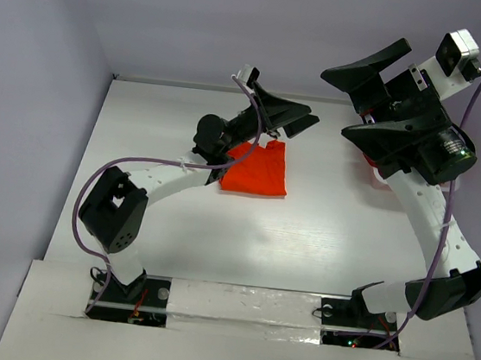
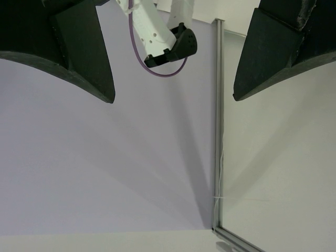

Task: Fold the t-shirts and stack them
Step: Smooth out wrinkles on the folded tshirt

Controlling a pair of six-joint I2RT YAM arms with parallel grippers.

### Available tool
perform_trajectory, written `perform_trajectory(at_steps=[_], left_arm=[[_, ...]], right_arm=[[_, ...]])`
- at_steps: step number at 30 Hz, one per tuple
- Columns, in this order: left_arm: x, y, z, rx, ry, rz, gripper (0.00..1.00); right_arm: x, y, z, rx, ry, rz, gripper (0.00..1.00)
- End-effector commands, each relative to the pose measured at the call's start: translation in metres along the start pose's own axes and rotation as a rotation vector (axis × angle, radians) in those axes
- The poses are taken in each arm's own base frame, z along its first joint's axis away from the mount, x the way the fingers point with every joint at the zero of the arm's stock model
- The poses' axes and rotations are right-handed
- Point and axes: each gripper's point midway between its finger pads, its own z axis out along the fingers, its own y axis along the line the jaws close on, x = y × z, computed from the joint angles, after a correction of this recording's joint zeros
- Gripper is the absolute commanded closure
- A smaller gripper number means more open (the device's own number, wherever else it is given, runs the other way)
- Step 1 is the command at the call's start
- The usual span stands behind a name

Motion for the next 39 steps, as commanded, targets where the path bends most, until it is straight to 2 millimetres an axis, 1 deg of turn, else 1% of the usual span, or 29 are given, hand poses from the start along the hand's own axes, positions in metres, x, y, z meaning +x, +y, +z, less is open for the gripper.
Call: perform_trajectory(at_steps=[1, 39], left_arm=[[0.0020, -0.0866, -0.0043, 0.315, 0.015, 0.159, 0.01], [0.0023, -0.0887, -0.0049, 0.334, 0.018, 0.153, 0.01]], right_arm=[[-0.0177, 0.0325, 0.0064, -0.094, -0.032, -0.132, 0.00], [-0.0193, 0.0348, 0.0061, -0.078, -0.042, -0.141, 0.00]])
